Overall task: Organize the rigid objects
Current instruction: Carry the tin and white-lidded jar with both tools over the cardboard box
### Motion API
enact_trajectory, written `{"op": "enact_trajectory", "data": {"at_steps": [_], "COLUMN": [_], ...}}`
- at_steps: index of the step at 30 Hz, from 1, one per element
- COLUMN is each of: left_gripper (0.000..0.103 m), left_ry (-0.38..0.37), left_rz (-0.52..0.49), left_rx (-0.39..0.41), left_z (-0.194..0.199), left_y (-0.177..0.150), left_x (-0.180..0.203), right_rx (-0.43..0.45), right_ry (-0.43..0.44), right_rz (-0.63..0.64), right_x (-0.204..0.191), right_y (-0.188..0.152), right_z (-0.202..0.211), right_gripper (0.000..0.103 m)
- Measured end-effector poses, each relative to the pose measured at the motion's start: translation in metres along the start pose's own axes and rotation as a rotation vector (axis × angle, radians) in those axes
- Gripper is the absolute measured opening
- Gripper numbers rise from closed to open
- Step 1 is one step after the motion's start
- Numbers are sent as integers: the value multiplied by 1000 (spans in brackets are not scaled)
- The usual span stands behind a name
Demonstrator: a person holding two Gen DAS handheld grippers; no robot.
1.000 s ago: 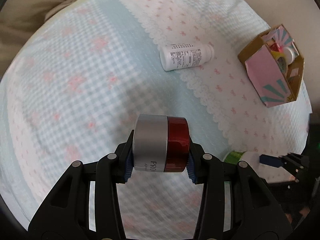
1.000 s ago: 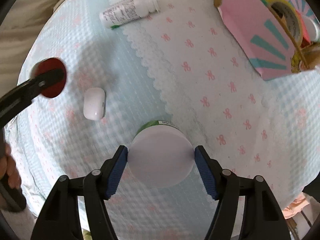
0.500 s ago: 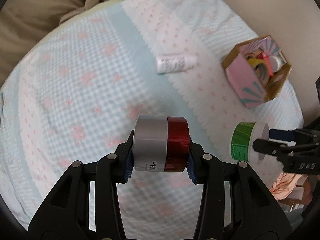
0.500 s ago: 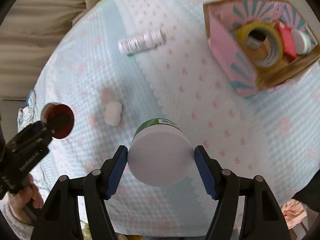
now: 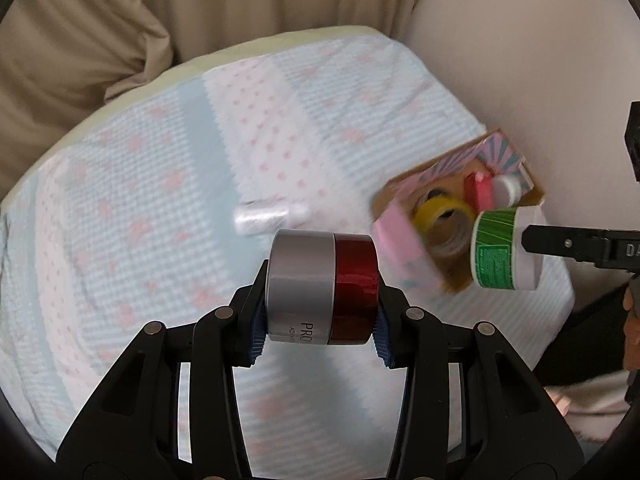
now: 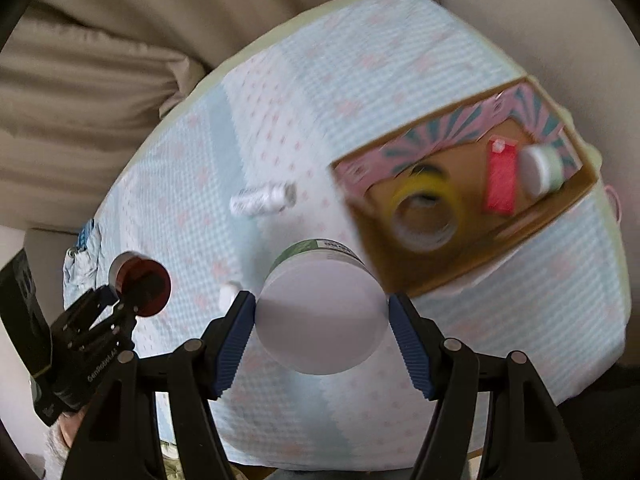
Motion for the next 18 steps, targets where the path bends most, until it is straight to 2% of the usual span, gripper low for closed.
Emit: {"op": "enact_trajectory", "data": {"at_steps": [7,12,18], "left_gripper": [39,39,39], "left_ry": [-42,-62,-70], "left_rz": [0,-14,-40], "left_rx": [-31,-86,-156], "left_z": [-39,-83,-131], "left_y": [45,65,74], "left_x": [87,144,193], "right_rx": [-19,-66,-114], "right_ry": [-17,-22,-26], "right_rz": [-9,-25,-5], "right_x": [75,126,167], "right_y": [52,89,125], "right_z": [21,13,-4], "right_gripper": [64,64,64]}}
Point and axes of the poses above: each gripper's, at about its wrist camera, not at the fingertips, and z roughly against the way its jaws point, x to its right, y to its top, the point moved 8 cm from there along -z, roughly the way its jaws point, and after that the axes turned 13 degrees about -x, right-handed, at the moved point
